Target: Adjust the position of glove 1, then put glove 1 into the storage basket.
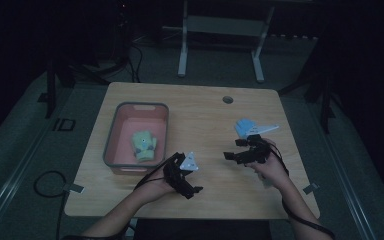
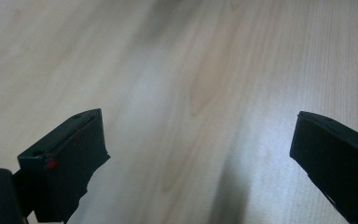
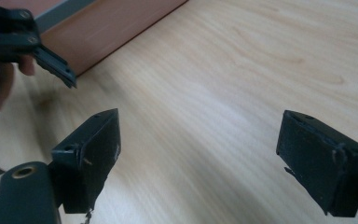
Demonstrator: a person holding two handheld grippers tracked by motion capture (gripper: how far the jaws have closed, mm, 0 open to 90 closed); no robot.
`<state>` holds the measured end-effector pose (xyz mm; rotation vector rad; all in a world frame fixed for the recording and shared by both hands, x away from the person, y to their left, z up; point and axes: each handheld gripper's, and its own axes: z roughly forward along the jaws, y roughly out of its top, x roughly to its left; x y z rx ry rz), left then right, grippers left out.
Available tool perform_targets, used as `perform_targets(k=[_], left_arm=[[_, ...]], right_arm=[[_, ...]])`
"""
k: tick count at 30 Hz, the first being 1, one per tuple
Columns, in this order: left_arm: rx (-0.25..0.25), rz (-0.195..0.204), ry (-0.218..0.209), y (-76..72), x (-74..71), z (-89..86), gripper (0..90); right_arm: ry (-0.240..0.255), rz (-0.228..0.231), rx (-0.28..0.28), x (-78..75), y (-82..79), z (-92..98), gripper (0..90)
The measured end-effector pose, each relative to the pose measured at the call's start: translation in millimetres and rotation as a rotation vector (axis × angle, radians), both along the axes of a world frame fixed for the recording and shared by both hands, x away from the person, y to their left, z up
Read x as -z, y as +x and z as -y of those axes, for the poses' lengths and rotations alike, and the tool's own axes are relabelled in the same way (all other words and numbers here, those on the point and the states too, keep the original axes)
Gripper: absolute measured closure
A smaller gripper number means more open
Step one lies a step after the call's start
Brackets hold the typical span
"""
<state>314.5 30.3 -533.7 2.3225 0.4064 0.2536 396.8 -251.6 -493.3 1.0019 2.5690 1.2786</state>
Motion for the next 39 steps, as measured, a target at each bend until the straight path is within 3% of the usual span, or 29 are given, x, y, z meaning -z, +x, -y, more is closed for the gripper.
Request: perform_targets(k=[5, 8, 11, 13, 18, 26, 29, 39], left_arm=[[-0.017, 0.002, -0.016, -10.1, 13.2, 2.2, 3.9], [-0.040, 0.019, -0.019, -12.4, 18.3, 0.5, 3.9], [-0.066, 0.009, -0.054, -14.7, 22.1, -1.1, 3.9], [-0.071, 0.002, -0.051, -16.3, 25.2, -0.8, 3.9], [-0.074, -0.006, -0.039, -18.0, 30.1, -0.9, 3.8], [-0.110, 0.014, -0.048, -16.4, 29.7, -4.7, 3.1], [-0.118, 0.007, -0.065, -15.6, 29.1, -7.3, 3.0], [-0.122, 0.024, -0.091, -16.6, 29.2, -9.4, 2.4]], right_arm=[[-0.044, 0.031, 0.017, 3.0, -5.7, 13.5, 21.0], [-0.039, 0.054, 0.042, 2.1, -7.1, 25.5, 24.5], [-0.048, 0.089, 0.081, -0.1, -7.3, 36.4, 32.4], [-0.074, 0.127, 0.109, -2.0, -5.4, 43.3, 38.3], [-0.071, 0.138, 0.168, -4.8, 5.9, 57.8, 42.7], [-0.089, 0.145, 0.222, -4.1, 27.3, 68.1, 47.8], [-0.116, 0.134, 0.235, 0.0, 42.2, 69.0, 53.1], [-0.142, 0.051, 0.277, 19.3, 82.8, 73.1, 58.2]])
